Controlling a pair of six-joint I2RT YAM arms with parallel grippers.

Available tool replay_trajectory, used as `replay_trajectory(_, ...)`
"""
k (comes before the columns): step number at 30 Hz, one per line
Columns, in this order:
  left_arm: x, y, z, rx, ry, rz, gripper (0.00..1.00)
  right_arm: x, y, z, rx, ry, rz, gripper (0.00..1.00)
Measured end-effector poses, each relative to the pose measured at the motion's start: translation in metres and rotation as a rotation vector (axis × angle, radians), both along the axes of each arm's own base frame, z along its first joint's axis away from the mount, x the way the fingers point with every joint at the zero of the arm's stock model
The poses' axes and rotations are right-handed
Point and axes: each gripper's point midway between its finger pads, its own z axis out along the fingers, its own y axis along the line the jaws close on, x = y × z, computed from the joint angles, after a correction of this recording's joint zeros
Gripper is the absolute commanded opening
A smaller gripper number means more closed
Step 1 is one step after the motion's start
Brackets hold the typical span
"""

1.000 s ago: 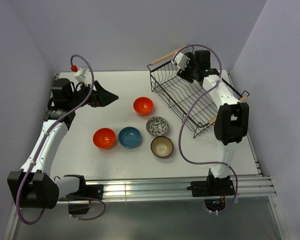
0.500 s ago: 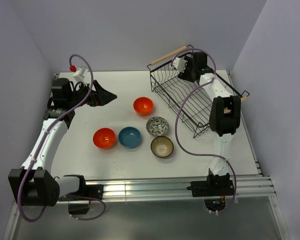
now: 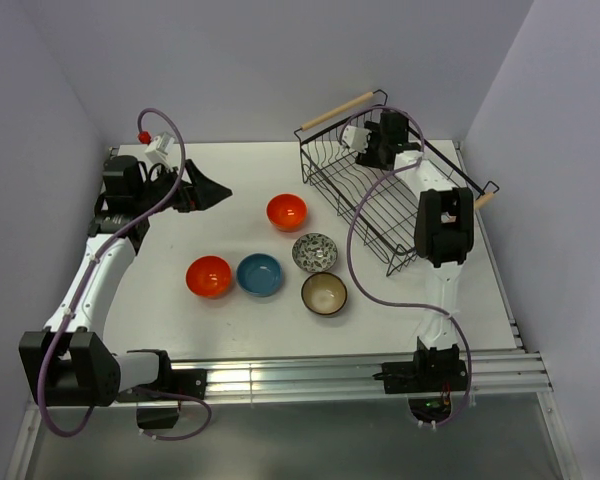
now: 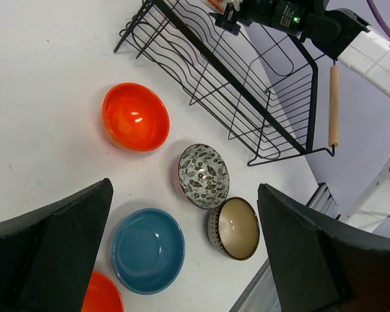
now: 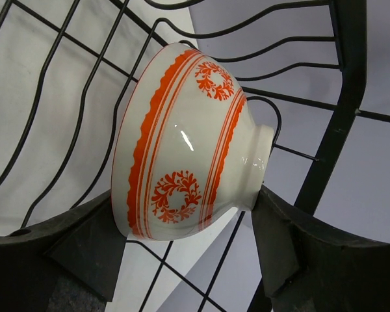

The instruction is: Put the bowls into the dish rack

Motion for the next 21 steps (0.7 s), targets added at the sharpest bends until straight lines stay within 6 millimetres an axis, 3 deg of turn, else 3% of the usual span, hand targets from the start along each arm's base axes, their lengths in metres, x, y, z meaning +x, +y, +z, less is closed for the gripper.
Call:
replay_trajectory(13,0.004,0.003,-0.006,0.0,0.018,0.009,0.99,0.009,-0.007,-0.03,-0.073,0.014,0.001,0.18)
replay_trajectory(21,0.007,0.006,-0.009,0.002,0.025,0.018,0.99,0.016,-0.009,-0.022,-0.088,-0.019,-0.003,0.37)
